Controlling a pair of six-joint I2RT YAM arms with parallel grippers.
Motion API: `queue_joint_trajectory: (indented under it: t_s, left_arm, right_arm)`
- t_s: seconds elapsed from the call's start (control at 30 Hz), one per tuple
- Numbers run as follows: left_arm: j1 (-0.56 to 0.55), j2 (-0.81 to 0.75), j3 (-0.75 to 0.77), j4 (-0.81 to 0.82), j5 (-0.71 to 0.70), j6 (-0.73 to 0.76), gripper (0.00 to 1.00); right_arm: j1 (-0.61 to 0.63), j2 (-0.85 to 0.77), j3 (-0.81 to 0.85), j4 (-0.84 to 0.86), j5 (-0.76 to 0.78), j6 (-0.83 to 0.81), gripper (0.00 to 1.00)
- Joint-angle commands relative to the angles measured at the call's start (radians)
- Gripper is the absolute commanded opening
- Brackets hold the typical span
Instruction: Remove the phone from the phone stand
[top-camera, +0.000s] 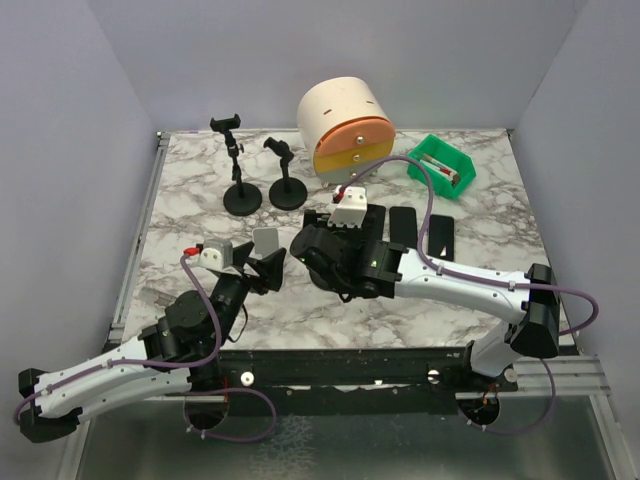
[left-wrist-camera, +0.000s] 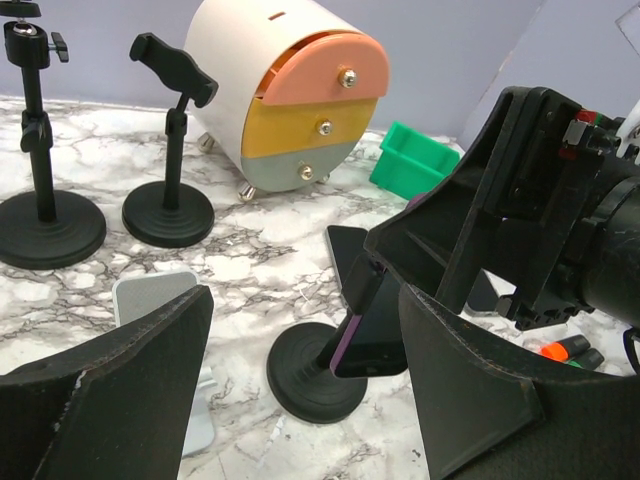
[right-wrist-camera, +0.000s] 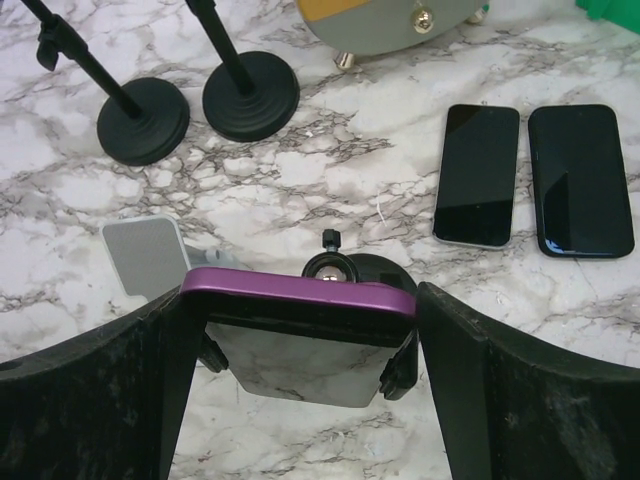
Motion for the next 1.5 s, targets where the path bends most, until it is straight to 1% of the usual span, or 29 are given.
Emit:
queue_joint_trajectory:
  t_s: [0.0,0.13,0.27,0.4,0.5,0.57,0.67,0.73,0.77,0.8,1.0,1.1,1.2,1.3,1.37,1.47]
  left_arm:
    - [0.000,0.009,-0.009,-0.013,-0.012,-0.013,0.77]
    - [0.000,0.010,-0.008,-0.016,-0.009,-0.017,0.77]
    - [0.000,0.011,-0.010,-0.016,-0.004,-0.018,0.77]
    - [0.000,0.017,-0.011,-0.018,0.003,-0.020,0.77]
    - [0.000,0.025,-0.011,-0.023,0.011,-0.021,0.77]
    - [0.000,0.035,-0.009,-0.024,0.026,-0.014,0.77]
    - [-0.001,0.055,-0.008,-0.010,0.078,0.017,0.77]
    - [-0.001,0.079,-0.010,0.013,0.131,0.045,0.77]
    - [0.000,0.093,-0.013,0.030,0.167,0.059,0.77]
    - [-0.001,0.111,-0.016,0.051,0.205,0.074,0.78]
    - [-0.001,0.237,-0.012,0.221,0.510,0.114,0.79]
    - [-0.001,0.322,0.027,0.256,0.613,0.129,0.81]
    - [0.000,0.399,0.052,0.273,0.647,0.153,0.82]
    - [-0.001,0.461,0.054,0.301,0.629,0.155,0.81]
    - [-0.001,0.487,0.047,0.321,0.602,0.152,0.77]
    - [0.000,0.502,0.024,0.355,0.544,0.148,0.66]
  right_arm:
    - [-0.006,-0.012,-0.014,0.057,-0.010,-0.053,0.88]
    - [-0.012,-0.012,-0.024,0.073,-0.026,-0.067,0.80]
    - [-0.023,-0.014,-0.043,0.088,-0.041,-0.077,0.75]
    - [-0.030,-0.024,-0.070,0.114,-0.055,-0.110,0.63]
    - [-0.029,-0.053,-0.102,0.165,-0.079,-0.203,0.52]
    - [-0.030,-0.112,-0.147,0.230,-0.108,-0.303,0.42]
    - [-0.031,-0.235,-0.252,0.351,-0.163,-0.455,0.25]
    - [-0.031,-0.321,-0.312,0.405,-0.200,-0.541,0.11]
    - [-0.032,-0.346,-0.319,0.394,-0.210,-0.563,0.02]
    - [-0.032,-0.360,-0.310,0.363,-0.218,-0.575,0.01]
    - [-0.032,-0.412,-0.250,0.251,-0.351,-0.640,0.00]
    - [-0.032,-0.428,-0.229,0.231,-0.391,-0.652,0.00]
    - [-0.032,-0.435,-0.248,0.235,-0.389,-0.653,0.00]
    - [-0.032,-0.453,-0.293,0.273,-0.380,-0.654,0.00]
    - [-0.032,-0.465,-0.313,0.291,-0.388,-0.653,0.00]
    - [-0.032,-0.478,-0.324,0.297,-0.408,-0.650,0.00]
